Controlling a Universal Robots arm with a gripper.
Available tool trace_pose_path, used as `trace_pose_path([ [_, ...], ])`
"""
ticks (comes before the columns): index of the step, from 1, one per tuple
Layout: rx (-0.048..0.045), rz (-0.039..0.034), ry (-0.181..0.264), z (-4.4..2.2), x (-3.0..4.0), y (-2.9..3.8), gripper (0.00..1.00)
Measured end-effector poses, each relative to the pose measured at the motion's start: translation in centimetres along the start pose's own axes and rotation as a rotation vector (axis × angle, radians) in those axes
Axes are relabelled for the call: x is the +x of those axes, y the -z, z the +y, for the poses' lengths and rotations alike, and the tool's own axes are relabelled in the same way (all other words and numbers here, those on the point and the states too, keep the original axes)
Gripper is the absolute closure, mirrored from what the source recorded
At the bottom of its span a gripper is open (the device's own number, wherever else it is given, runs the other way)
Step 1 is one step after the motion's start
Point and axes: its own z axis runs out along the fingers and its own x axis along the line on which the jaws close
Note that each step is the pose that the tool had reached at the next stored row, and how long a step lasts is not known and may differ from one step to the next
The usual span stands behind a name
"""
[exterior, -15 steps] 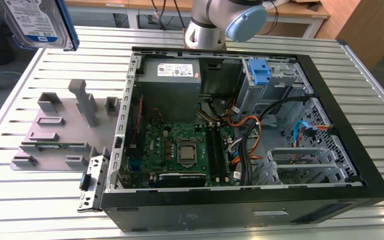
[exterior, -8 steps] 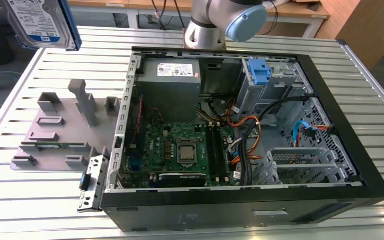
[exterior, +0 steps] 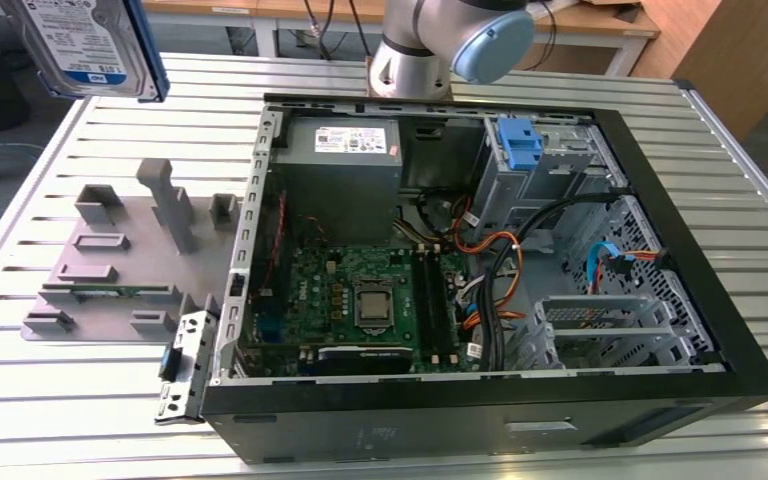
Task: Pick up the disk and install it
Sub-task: 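Pick up the disk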
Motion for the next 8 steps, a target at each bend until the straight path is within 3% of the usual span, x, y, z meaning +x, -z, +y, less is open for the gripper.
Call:
trace_pose_path([
  [8, 0.0001, -0.0001, 0.0, -0.41, -0.02, 0.0, 0.65],
])
